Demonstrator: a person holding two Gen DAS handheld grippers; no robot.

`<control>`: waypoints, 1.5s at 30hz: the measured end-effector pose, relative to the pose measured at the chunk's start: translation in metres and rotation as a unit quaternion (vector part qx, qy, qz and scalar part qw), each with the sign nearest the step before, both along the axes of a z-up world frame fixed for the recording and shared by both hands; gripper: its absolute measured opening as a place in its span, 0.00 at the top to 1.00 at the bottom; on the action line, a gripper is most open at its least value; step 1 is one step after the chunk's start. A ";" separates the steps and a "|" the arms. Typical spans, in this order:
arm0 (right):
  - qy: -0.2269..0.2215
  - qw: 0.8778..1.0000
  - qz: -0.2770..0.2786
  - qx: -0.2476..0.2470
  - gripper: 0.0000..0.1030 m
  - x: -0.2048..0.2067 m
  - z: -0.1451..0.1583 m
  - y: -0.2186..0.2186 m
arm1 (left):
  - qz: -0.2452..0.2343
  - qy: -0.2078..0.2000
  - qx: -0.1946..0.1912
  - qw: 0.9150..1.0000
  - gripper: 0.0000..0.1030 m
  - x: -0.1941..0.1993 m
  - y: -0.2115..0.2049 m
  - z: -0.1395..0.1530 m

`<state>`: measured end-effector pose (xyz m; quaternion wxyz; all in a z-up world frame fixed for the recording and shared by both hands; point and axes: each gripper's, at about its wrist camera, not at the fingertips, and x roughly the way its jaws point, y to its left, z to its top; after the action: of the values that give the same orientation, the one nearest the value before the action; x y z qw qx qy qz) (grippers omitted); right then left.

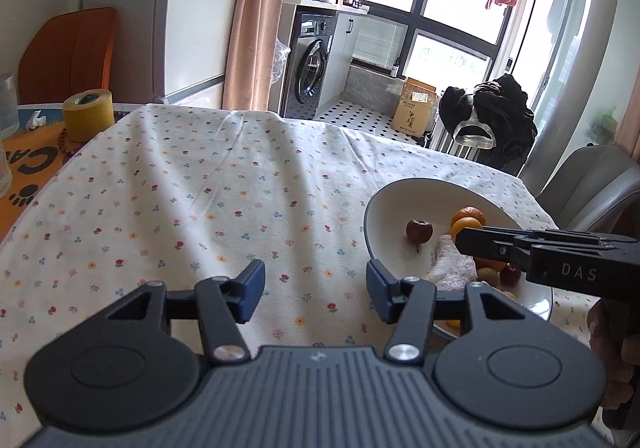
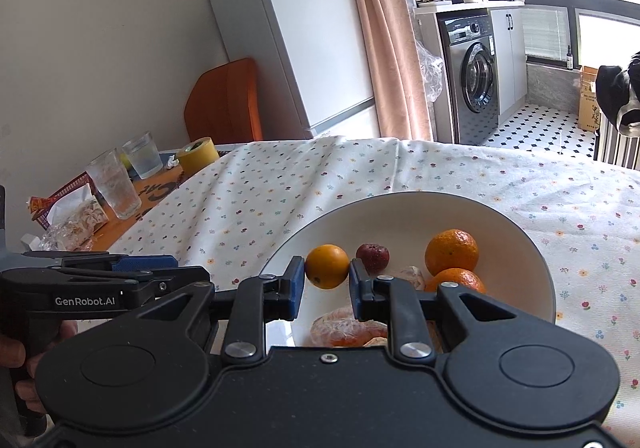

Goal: Organize fruits
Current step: 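Carry the dark red fruit into the bowl with the left tool while the right tool drops its orange, then withdraw both open tools from the bowl back over the table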

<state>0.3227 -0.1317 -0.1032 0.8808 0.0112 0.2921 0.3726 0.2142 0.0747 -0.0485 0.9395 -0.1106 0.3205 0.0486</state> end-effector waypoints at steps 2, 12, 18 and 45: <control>0.001 1.000 0.004 -0.004 0.79 0.001 -0.001 0.005 | 0.006 0.001 -0.001 1.000 0.42 -0.003 0.002 -0.001; 0.001 1.000 0.005 -0.008 0.65 -0.005 -0.001 0.015 | 0.016 0.005 -0.022 1.000 0.25 -0.020 0.014 -0.003; -0.007 1.000 -0.006 -0.009 0.41 -0.019 0.005 0.012 | 0.019 0.008 -0.030 0.999 0.18 -0.028 0.017 0.000; 0.007 0.996 -0.087 0.011 0.00 -0.078 0.012 -0.042 | -0.015 -0.027 -0.024 0.999 0.00 -0.074 -0.002 0.021</control>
<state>0.2444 -0.1740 -0.0908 0.9076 0.0485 0.2919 0.2980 0.1403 0.0727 -0.0279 0.9456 -0.1292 0.2976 0.0238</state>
